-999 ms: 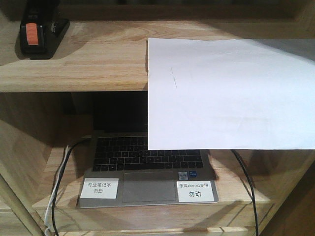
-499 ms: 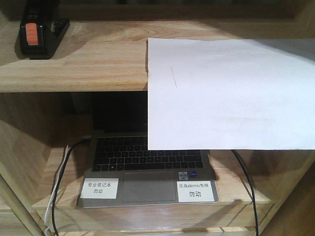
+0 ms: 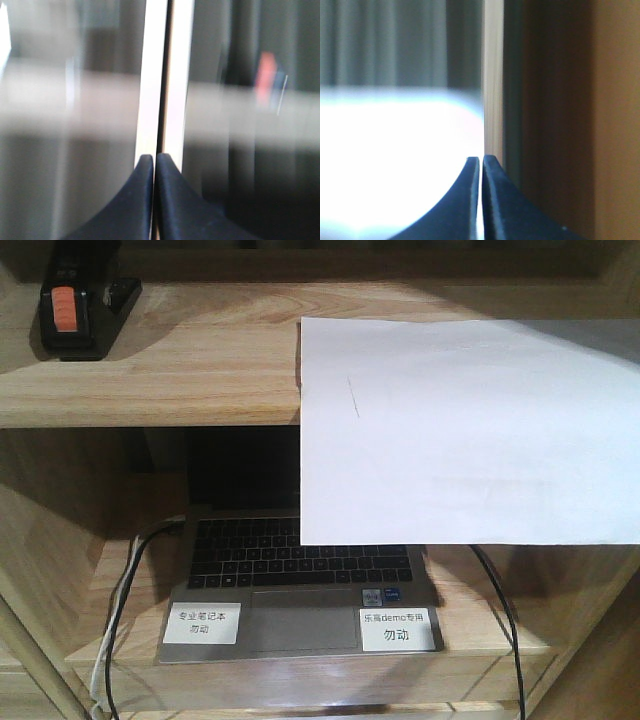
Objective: Grab stapler and paper to desk for stapling
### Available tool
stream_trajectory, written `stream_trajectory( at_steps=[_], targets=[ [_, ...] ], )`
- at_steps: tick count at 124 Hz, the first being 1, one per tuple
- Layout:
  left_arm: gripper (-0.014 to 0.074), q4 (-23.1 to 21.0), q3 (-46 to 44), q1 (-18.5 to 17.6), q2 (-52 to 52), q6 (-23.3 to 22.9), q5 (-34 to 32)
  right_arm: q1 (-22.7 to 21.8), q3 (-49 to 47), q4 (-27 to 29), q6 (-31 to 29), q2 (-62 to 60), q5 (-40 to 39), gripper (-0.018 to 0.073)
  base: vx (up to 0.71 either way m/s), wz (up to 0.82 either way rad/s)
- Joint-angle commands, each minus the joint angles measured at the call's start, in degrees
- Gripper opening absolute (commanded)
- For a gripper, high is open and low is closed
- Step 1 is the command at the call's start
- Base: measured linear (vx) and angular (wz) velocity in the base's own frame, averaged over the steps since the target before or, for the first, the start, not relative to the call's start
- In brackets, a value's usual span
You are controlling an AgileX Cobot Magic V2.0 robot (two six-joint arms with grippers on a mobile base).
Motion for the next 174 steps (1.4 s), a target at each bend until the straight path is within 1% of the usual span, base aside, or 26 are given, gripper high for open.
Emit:
stream_trajectory(
  at_steps=[1, 17, 20, 23, 24, 39, 50, 57, 62, 67, 68, 86, 95, 109, 127, 139, 148, 155, 156, 163, 164, 169, 170, 171, 172, 174],
  targets=[
    [-0.0006, -0.41, -8.33, 0.15, -0.77, 0.43, -0.92, -0.12, -8.62, -0.26, -0.16, -0.43, -3.02, -0.0006, 0.0, 0.0],
    [-0.0006, -0.41, -19.46, 0.15, 0.56, 0.55, 5.51, -0.12, -17.7, -0.2, -0.16, 1.92, -1.05, -0.0006, 0.0, 0.0],
    [-0.0006, -0.41, -22.59, 0.15, 1.2, 0.66, 7.28, -0.12, -20.5, -0.07, -0.05, 2.81, -0.47, -0.0006, 0.0, 0.0],
    [-0.0006, -0.41, -23.85, 0.15, 1.81, 0.66, 8.27, -0.12, -22.22, -0.07, -0.05, 3.49, -0.16, -0.0006, 0.0, 0.0],
    [-0.0006, -0.41, -25.76, 0.15, 2.22, 0.66, 8.93, -0.12, -23.37, -0.07, -0.05, 4.01, 0.04, -0.0006, 0.0, 0.0],
    [-0.0006, -0.41, -35.92, 0.15, 6.19, 0.99, 15.04, -0.12, -34.18, -0.07, 0.1, 9.54, 3.49, -0.0006, 0.0, 0.0],
    [-0.0006, -0.41, -44.3, 0.15, 10.72, 1.03, 20.77, -0.09, -42.52, -0.03, 0.7, 15.37, 9.08, -0.0006, 0.0, 0.0],
    [-0.0006, -0.41, -48.6, 0.15, 13.04, 1.03, 23.22, -0.09, -46.95, -0.03, 1.46, 18.46, 12.58, -0.0006, 0.0, 0.0],
    [-0.0006, -0.41, -52.01, 0.15, 15.43, 1.03, 25.63, -0.09, -51.62, -0.03, 2.12, 21.55, 16.31, -0.0006, 0.0, 0.0],
    [-0.0006, -0.41, -54.15, 0.15, 17.17, 1.03, 27.4, -0.09, -54.18, -0.03, 2.59, 23.74, 19.02, -0.0006, 0.0, 0.0],
    [-0.0006, -0.41, -54.92, 0.15, 17.87, 1.03, 28.13, -0.09, -55.12, -0.03, 2.71, 25.0, 20.63, -0.0006, 0.0, 0.0],
    [-0.0003, -0.46, -59.6, 0.15, 24.91, 1.03, 33.8, -0.09, -61.39, -0.03, 2.79, 32.2, 29.94, -0.0001, 0.0, 0.0],
    [0.0003, -0.51, -59.74, 0.15, 27.38, 1.03, 35.61, -0.09, -61.77, -0.03, 2.79, 34.16, 32.11, 0.0002, 0.0, 0.0],
    [0.0006, -0.51, -59.74, 0.15, 31.61, 1.03, 40.12, -0.09, -61.77, -0.15, 2.75, 37.21, 36.08, 0.0017, 0.0, 0.0],
    [0.003, -0.51, -59.74, 0.15, 35.97, 1.03, 46.33, -0.09, -61.77, -0.04, 2.75, 40.16, 40.76, 0.0059, 0.0, 0.0],
    [0.0065, -0.51, -59.74, 0.15, 37.77, 1.03, 50.79, -0.09, -61.77, -0.04, 2.75, 41.25, 42.72, 0.011, 0.0, 0.0],
    [0.0099, -0.51, -59.74, 0.15, 38.23, 1.03, 52.95, -0.09, -61.77, -0.04, 2.75, 41.82, 43.32, 0.0188, 0.0, 0.0],
    [0.0136, -0.51, -59.74, 0.15, 38.32, 1.03, 53.45, -0.09, -61.77, -0.04, 2.66, 41.82, 43.37, 0.0237, 0.0, 0.0],
    [0.0148, -0.51, -59.74, 0.15, 38.37, 1.03, 53.45, -0.09, -61.77, -0.04, 2.6, 41.82, 43.37, 0.0265, 0.0, 0.0],
    [0.0202, -0.51, -59.74, 0.15, 38.37, 1.03, 53.18, -0.09, -61.77, -0.04, 2.6, 41.82, 43.25, 0.0326, 0.0, 0.0],
    [0.0218, -0.51, -59.74, 0.15, 38.37, 1.03, 53.11, -0.09, -61.77, -0.04, 2.6, 41.82, 43.26, 0.0358, 0.0, 0.0],
    [0.0251, -0.51, -59.74, 0.15, 38.37, 1.03, 53.05, -0.09, -61.77, -0.04, 2.6, 41.82, 43.26, 0.0403, 0.0, 0.0],
    [0.0269, -0.51, -59.74, 0.15, 38.37, 1.03, 53.0, -0.09, -61.77, -0.04, 2.6, 41.82, 43.26, 0.0426, 0.0, 0.0],
    [0.0269, -0.51, -59.74, 0.15, 38.37, 1.03, 53.0, -0.09, -61.77, -0.04, 2.6, 41.82, 43.26, 0.0438, 0.0, 0.0],
    [0.0288, -0.51, -59.74, 0.15, 38.37, 1.03, 52.99, -0.09, -61.77, -0.1, 2.6, 41.82, 43.26, 0.0471, 0.0, 0.0],
    [0.0307, -0.51, -59.74, 0.15, 38.37, 1.03, 52.99, -0.09, -61.77, -0.1, 2.6, 41.82, 43.26, 0.0483, 0.0, 0.0]
  ],
)
